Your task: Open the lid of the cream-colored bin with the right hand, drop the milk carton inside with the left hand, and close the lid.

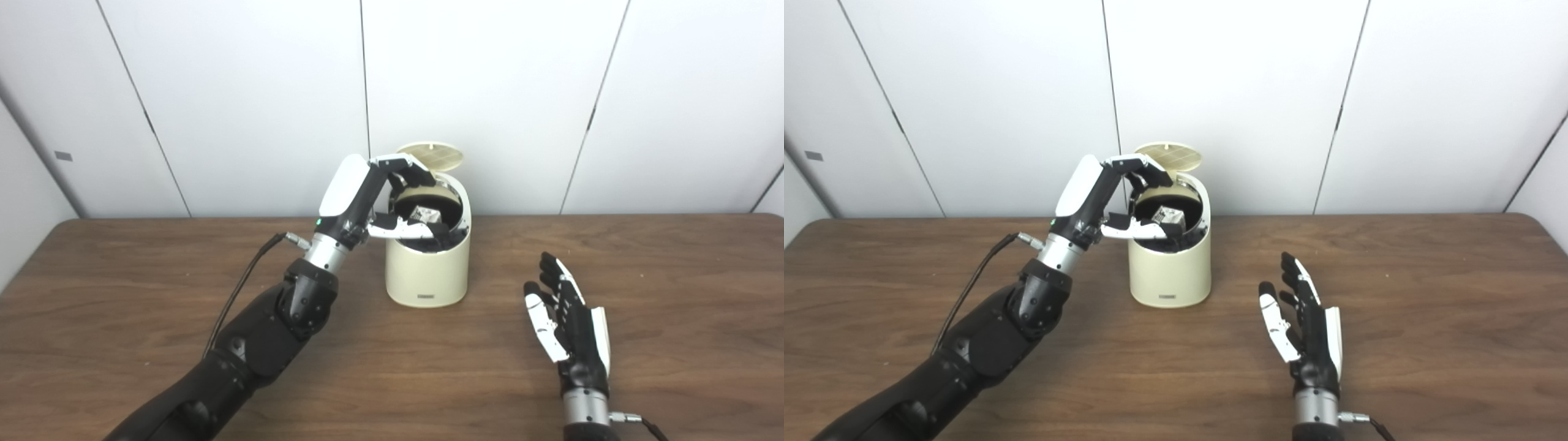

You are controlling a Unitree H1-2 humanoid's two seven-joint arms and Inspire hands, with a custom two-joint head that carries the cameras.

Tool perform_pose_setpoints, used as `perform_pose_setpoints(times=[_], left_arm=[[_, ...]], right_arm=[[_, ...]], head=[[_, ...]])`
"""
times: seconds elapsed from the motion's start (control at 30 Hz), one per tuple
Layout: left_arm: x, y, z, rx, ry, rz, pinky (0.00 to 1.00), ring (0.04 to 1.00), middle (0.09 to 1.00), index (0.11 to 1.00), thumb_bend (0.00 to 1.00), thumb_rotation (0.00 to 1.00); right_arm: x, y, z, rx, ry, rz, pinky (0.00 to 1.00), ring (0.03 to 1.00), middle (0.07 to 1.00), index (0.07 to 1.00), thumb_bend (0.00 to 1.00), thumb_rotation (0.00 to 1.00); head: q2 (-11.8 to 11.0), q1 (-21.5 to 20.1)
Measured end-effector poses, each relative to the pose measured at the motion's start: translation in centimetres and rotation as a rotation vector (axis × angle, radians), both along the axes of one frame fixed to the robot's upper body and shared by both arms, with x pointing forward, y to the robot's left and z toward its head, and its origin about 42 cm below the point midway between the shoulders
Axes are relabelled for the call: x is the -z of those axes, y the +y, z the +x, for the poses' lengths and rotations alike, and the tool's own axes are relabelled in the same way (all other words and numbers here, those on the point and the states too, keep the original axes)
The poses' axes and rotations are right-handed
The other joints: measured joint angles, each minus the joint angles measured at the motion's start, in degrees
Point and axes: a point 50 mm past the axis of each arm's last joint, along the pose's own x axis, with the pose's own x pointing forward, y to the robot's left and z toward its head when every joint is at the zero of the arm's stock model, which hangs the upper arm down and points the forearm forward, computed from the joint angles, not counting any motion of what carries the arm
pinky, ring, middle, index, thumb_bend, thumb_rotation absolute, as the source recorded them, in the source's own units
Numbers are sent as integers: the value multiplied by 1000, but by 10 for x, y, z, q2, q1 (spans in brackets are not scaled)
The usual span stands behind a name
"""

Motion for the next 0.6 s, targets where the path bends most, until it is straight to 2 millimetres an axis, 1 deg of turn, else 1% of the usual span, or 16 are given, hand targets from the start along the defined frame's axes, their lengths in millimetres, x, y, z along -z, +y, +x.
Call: perform_pose_setpoints(times=[0.23, 0.3, 0.33, 0.4, 0.43, 0.47, 0.5, 0.57, 0.6], left_arm=[[0, 0, 0, 0, 0, 0, 481, 549, 557, 550, 1000, 435], [0, 0, 0, 5, 5, 3, 479, 546, 555, 552, 1000, 433], [-1, 0, 0, 9, 7, 2, 476, 543, 552, 551, 1000, 444], [0, 1, -4, 27, 13, 10, 471, 546, 555, 545, 1000, 551], [0, 2, -7, 34, 13, 11, 460, 542, 556, 542, 921, 612], [3, 3, -11, 37, 16, 2, 443, 532, 554, 538, 764, 718], [6, 4, -16, 37, 16, -9, 432, 526, 552, 536, 667, 784], [10, 6, -24, 39, 14, -28, 446, 531, 552, 541, 532, 931], [8, 8, -28, 37, 4, -50, 457, 535, 553, 547, 494, 972]], right_arm=[[0, 0, 0, -1, 0, -1, 794, 879, 883, 867, 150, 626], [0, 0, 0, -1, 0, -1, 794, 880, 883, 868, 156, 649], [0, 0, 0, -1, 0, -2, 795, 881, 885, 869, 159, 659], [0, 1, -1, -1, 1, 0, 801, 884, 887, 871, 156, 660], [0, 1, -1, -1, 1, 3, 806, 886, 888, 871, 155, 649], [0, 1, -1, -1, 0, 6, 807, 887, 889, 870, 152, 640], [-1, 1, 0, -2, 0, 6, 807, 887, 889, 869, 150, 634], [0, 1, 0, -2, -1, 5, 809, 888, 889, 870, 150, 634], [0, 1, 0, -3, -1, 4, 810, 887, 886, 868, 150, 636]], head=[[0, 0], [3, 3], [4, 0], [4, 0], [4, 0], [4, 0], [4, 0], [4, 3], [4, 4]])
